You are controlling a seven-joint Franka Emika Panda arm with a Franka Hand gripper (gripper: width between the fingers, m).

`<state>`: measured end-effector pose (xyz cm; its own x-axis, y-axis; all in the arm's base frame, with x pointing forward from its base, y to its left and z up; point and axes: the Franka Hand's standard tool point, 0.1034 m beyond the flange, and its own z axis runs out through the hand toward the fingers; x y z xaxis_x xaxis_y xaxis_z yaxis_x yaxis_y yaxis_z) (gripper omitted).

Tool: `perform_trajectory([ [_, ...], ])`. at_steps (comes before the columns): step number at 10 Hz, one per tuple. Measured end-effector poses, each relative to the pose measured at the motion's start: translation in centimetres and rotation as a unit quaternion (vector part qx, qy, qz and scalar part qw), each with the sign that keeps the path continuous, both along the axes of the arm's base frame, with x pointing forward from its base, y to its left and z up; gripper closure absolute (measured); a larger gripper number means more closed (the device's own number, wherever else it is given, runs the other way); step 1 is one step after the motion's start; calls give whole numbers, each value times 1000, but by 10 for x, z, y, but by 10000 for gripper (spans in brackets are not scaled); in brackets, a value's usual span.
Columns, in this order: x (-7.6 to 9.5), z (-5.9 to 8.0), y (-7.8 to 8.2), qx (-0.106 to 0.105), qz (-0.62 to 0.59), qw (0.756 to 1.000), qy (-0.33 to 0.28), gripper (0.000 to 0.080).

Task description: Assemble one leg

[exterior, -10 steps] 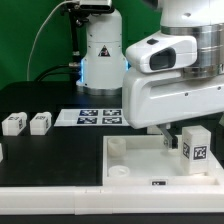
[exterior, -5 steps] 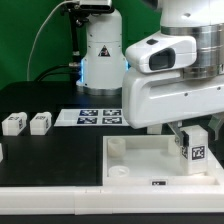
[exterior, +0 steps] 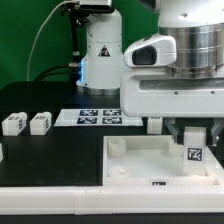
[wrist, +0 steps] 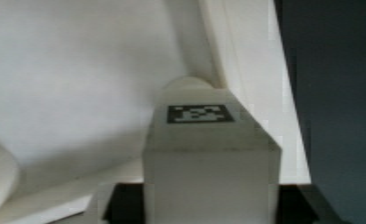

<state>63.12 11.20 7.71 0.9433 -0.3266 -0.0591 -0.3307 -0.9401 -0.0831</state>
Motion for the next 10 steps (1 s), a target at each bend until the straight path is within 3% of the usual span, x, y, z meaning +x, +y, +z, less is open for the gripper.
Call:
perform_trajectory([
  [3, 0, 0, -2, -4, -215, 976, 23, 507],
  [5, 0, -1, -3, -12, -351, 936, 36, 507],
  [7, 1, -1, -3, -10, -412, 910, 38, 507],
  [9, 1, -1, -2, -8, -433, 900, 41, 507],
  [10, 1, -1, -2, -8, -417, 908, 40, 271],
])
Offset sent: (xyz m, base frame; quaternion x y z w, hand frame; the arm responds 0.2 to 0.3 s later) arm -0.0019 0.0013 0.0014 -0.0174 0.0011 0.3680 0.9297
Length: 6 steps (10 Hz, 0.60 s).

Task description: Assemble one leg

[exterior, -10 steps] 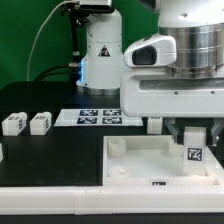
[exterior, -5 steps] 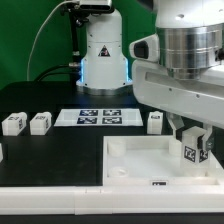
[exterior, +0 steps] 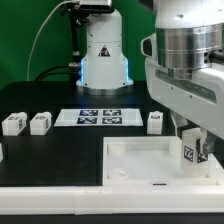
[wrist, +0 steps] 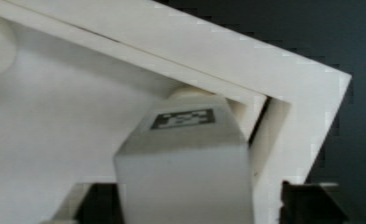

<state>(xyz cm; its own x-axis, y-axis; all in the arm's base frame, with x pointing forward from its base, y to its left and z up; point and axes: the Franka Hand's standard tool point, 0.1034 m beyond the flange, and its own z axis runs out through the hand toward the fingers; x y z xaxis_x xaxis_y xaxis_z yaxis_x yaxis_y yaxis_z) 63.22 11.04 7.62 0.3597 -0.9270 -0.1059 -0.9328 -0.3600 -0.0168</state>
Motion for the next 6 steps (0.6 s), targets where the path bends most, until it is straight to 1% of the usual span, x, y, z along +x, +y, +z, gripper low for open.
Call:
perform_trajectory([
  [1, 0, 0, 0, 1, 23, 1000, -3, 271],
  [2, 0, 0, 0, 1, 42, 999, -5, 175],
  [3, 0, 0, -1, 2, 101, 995, -11, 158],
  [5, -1, -3, -1, 4, 240, 970, -23, 151],
  [6, -1, -4, -2, 6, 319, 947, -28, 151],
])
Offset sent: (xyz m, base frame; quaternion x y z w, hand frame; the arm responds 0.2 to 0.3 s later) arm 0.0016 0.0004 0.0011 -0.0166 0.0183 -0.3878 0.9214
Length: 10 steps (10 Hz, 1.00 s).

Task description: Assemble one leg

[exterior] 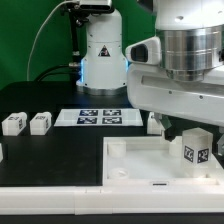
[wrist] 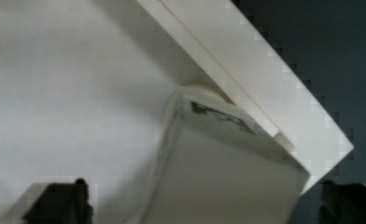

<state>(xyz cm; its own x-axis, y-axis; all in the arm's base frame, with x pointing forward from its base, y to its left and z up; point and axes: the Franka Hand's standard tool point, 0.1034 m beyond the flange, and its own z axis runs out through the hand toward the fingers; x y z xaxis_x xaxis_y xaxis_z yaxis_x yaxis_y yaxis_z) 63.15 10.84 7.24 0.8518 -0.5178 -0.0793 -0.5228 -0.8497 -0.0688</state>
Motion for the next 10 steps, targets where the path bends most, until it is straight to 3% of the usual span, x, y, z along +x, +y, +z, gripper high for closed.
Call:
perform_trajectory([
  [3, 5, 1, 4, 3, 177, 984, -8, 151],
  [6, 4, 0, 5, -7, 339, 941, -17, 151],
  [8, 4, 2, -2, -11, 394, 918, -38, 151],
  [9, 2, 1, -4, -11, 389, 920, -36, 151],
  [10, 2, 0, -4, -11, 390, 920, -36, 278],
])
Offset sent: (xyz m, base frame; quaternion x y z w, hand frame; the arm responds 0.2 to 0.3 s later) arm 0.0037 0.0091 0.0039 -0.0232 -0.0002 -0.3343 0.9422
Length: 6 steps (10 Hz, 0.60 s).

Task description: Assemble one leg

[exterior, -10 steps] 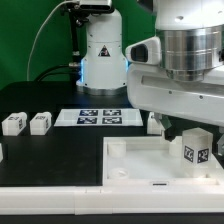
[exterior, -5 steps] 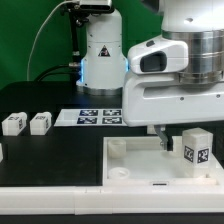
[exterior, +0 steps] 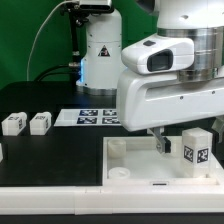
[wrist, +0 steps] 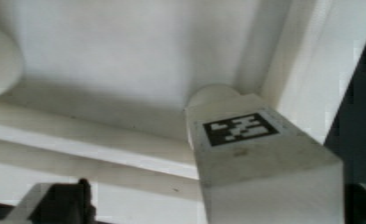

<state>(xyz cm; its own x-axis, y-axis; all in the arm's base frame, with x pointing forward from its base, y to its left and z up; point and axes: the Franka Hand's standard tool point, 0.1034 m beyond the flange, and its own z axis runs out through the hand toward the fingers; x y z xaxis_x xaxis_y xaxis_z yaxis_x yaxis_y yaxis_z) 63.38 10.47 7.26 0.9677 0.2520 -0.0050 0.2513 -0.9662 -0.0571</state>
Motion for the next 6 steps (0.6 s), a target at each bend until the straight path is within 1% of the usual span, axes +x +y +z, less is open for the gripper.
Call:
perform_trajectory([
  [1, 0, 0, 0, 0, 0, 1000, 0, 411],
  [2, 0, -1, 0, 0, 0, 1000, 1, 411],
  [3, 0, -1, 0, 0, 0, 1000, 1, 509],
  [5, 0, -1, 0, 1, -30, 1000, 0, 509],
  [6, 1, -1, 2, 3, -112, 994, -9, 509],
])
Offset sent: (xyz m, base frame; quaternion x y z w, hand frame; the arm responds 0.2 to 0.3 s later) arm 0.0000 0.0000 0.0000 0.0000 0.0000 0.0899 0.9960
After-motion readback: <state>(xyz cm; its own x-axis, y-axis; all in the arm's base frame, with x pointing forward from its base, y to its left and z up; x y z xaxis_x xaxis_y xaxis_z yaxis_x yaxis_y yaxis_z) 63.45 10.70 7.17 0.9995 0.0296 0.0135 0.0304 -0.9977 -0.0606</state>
